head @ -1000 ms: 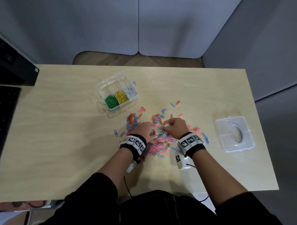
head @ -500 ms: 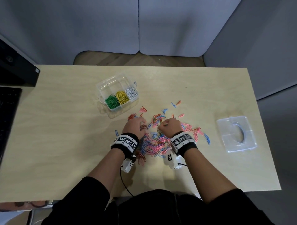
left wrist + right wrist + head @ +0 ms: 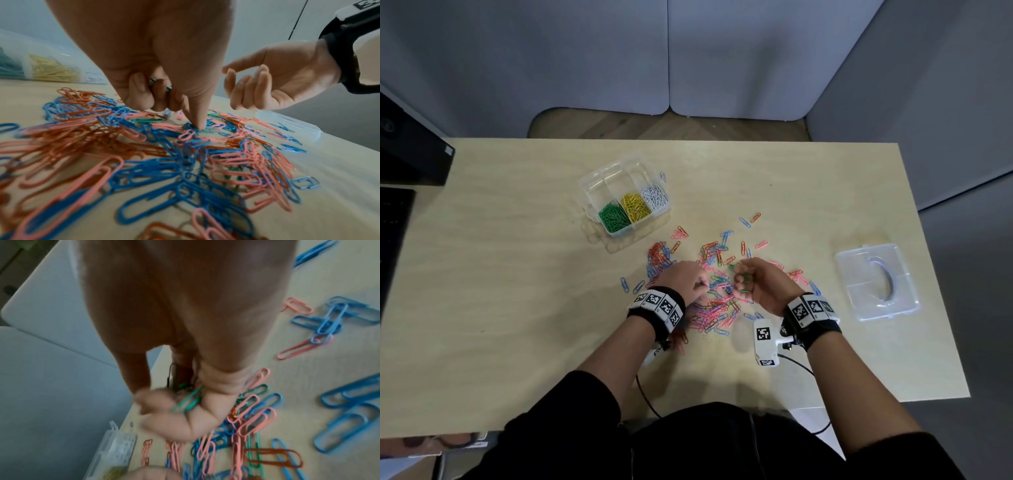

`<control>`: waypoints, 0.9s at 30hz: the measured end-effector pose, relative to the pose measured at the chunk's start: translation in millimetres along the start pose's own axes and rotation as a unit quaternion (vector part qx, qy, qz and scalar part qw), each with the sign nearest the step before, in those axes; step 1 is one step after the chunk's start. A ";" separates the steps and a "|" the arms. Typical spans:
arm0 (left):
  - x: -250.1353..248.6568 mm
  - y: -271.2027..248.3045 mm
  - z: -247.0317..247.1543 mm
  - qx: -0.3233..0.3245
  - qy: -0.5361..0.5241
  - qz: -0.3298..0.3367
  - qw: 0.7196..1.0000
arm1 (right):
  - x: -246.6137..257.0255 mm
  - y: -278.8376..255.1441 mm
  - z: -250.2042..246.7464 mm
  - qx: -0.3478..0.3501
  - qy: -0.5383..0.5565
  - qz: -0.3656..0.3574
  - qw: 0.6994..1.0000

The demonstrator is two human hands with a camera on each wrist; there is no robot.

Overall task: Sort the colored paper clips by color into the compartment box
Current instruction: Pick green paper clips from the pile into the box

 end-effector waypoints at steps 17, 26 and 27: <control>0.7 -10.9 2.1 0.011 -0.036 -0.049 0.998 | 11.9 11.6 -7.1 -0.139 -0.272 -0.228 0.925; 15.0 -8.0 -8.1 -0.022 -0.109 -0.130 0.985 | 26.4 25.3 25.6 -0.275 -0.450 -0.313 0.790; 16.3 -5.5 -10.3 -0.037 -0.121 -0.136 0.983 | 26.8 25.1 24.7 -0.277 -0.447 -0.311 0.792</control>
Point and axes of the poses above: each hand's wrist, its own y-axis towards the middle knuckle, its own z-axis out of the palm, x = y × z, the point moved 6 cm from there along y, towards the middle knuckle, and after that the axes turned 15 degrees about -x, right-handed, at the moved point
